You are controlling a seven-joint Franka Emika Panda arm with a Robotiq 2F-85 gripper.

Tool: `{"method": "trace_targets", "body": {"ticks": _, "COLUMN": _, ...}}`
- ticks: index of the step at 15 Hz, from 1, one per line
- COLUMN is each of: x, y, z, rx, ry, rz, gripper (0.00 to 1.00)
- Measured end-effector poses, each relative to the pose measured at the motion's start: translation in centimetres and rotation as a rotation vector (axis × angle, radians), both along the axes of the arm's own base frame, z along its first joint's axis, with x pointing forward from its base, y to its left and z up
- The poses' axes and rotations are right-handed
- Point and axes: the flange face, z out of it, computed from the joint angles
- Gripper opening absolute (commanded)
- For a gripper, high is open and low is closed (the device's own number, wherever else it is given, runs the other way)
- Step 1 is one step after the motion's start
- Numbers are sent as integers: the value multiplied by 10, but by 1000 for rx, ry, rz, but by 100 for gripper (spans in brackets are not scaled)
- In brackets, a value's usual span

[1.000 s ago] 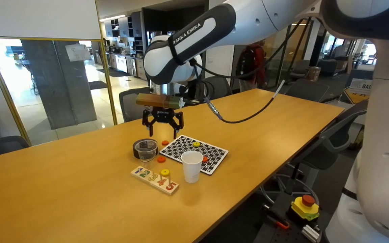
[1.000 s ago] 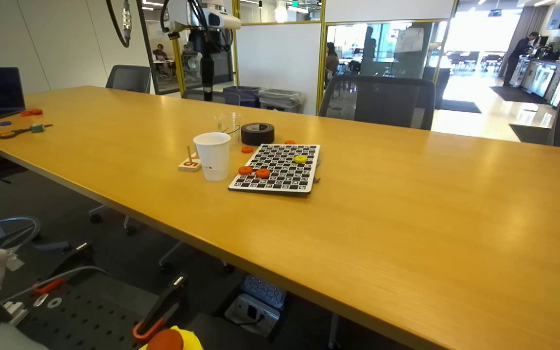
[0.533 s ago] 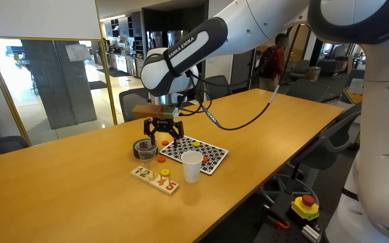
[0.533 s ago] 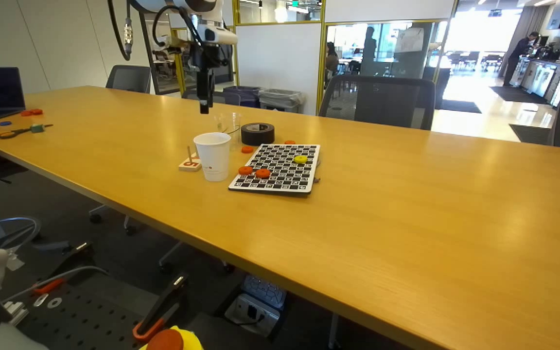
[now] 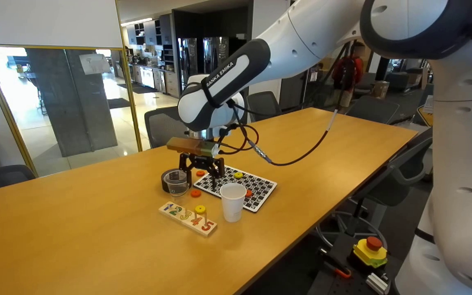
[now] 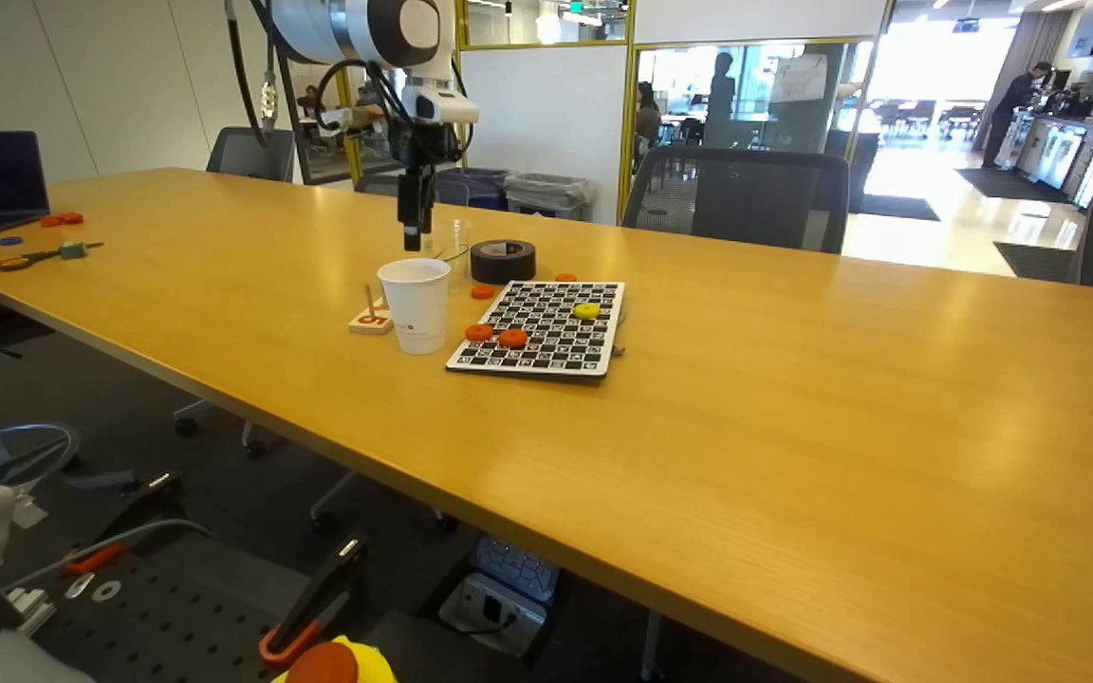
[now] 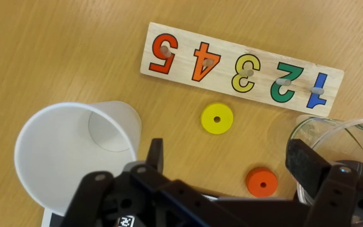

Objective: Put the yellow rings in the clear cup and the orange rings in the white cup

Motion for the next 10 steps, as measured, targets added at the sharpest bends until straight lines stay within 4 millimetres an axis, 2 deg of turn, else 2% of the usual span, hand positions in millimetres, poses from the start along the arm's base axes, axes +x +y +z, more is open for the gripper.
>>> {"method": "trace_targets", "body": {"ticks": 4, "x": -1, "y": -2, "z": -21, "rx": 5, "ry": -3, "rz": -13, "gripper": 100}}
{"method": "trace_targets", "body": {"ticks": 10, "x": -2, "y": 1, "z": -38, "rx": 3, "ry": 14, "rz": -10, "gripper": 100}}
